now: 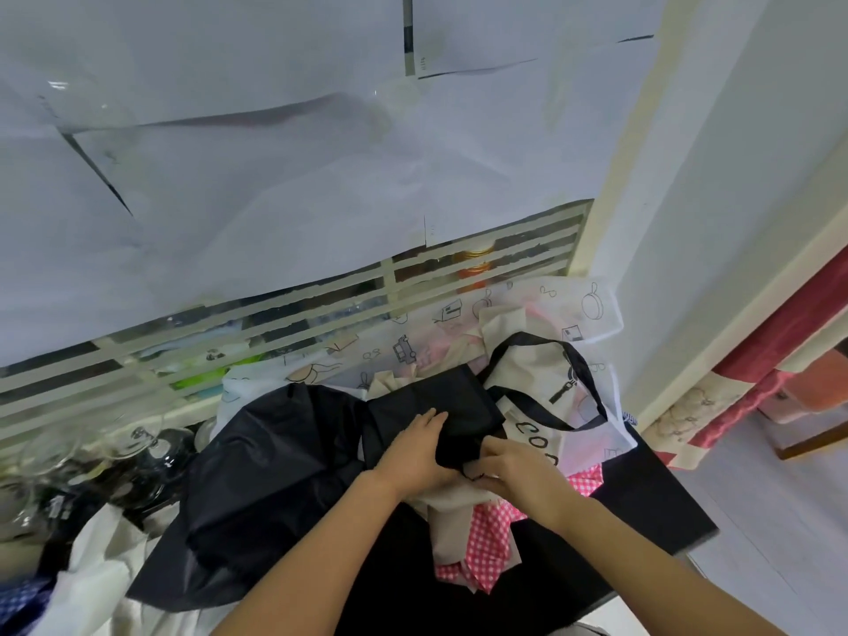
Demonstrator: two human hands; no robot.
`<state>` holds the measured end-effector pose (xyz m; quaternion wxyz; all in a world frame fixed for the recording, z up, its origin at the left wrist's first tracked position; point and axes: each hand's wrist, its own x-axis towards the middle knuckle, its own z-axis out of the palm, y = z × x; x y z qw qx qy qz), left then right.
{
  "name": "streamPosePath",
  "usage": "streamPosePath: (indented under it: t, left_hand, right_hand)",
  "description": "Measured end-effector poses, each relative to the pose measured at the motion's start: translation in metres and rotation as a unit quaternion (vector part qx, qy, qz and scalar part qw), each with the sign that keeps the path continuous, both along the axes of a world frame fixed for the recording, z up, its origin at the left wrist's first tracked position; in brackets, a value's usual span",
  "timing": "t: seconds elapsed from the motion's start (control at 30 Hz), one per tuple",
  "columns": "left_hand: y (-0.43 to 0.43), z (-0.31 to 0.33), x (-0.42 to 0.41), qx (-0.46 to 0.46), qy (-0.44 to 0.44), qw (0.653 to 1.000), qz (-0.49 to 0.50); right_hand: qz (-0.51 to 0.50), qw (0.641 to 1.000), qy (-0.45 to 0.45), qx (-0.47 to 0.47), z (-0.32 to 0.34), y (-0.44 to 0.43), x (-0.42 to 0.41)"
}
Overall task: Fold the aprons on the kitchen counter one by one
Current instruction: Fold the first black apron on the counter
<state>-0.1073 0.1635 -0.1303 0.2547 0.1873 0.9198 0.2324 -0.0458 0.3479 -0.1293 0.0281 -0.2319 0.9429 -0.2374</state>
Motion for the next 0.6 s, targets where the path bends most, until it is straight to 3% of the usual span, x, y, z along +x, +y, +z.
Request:
streamPosePath:
  t: [0.1,0.23,0.33,0.47,0.6]
  left_hand:
    - [-0.012,0.013,-0.005,0.04,-0.06,0.997,-0.007]
    - [-0.02,0.017,-0.008,0.04,0.009,0.999,0.006]
    - [-0.022,0.012,-0.009,0.03,0.004,1.0,-0.005]
    - [-0.024,0.011,-0.015,0.04,-0.031,0.999,0.006]
    - [-0.03,0.008,-0.014,0.106,-0.056,0.992,0.043]
  right_hand:
    - [-0.006,0.999,0.033,0.029,-0.01,0.011,-0.007]
    - [0.016,0.997,0.053,0.062,-0.016,0.016,-0.016]
    - [0.017,0.996,0.072,0.058,-0.013,0.015,-0.019]
    - [-0.083,0.99,-0.062,-0.092,-0.002,0.014,-0.023]
    - [-0.238,0.911,-0.156,-0.298,0.007,0.013,-0.027]
